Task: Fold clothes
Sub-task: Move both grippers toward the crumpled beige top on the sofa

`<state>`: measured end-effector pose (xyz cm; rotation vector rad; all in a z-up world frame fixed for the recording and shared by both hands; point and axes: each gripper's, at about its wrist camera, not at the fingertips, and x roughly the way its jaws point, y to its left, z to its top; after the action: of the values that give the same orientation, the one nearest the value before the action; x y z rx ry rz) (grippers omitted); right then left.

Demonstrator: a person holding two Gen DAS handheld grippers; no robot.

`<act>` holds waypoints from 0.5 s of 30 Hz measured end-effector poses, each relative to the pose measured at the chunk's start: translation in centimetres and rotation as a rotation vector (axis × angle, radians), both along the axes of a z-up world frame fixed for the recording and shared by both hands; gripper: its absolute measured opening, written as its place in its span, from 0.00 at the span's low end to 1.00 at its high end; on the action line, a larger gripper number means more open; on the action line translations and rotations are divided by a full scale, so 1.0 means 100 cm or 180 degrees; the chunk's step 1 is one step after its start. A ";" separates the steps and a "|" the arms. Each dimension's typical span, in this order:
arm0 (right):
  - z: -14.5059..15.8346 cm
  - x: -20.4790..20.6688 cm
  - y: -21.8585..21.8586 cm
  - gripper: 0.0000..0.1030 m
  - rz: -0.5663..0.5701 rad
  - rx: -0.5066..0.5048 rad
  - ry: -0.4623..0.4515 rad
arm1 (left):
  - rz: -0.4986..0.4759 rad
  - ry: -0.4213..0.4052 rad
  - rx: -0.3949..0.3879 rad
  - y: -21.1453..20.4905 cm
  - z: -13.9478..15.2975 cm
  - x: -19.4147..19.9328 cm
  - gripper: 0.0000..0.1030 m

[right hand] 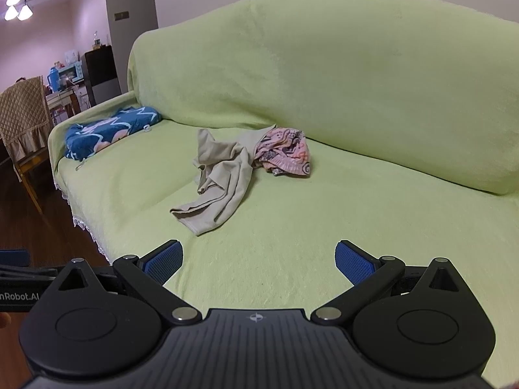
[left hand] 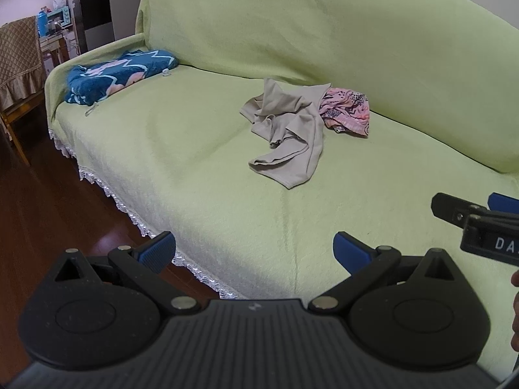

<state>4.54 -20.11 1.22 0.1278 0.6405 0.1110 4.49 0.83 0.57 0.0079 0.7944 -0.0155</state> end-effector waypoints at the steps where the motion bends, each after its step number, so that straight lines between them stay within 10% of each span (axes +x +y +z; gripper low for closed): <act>1: -0.001 0.002 0.001 1.00 0.0002 -0.0001 0.0004 | -0.0006 -0.0007 -0.0001 0.002 -0.001 0.000 0.99; 15: -0.050 0.050 -0.005 1.00 0.0029 0.0027 0.0071 | 0.0093 0.0360 -0.0277 0.025 -0.063 0.055 0.99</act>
<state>9.49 -20.64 -3.80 0.1345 0.6631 0.1211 10.00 3.32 -5.74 -0.0876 0.9064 -0.0229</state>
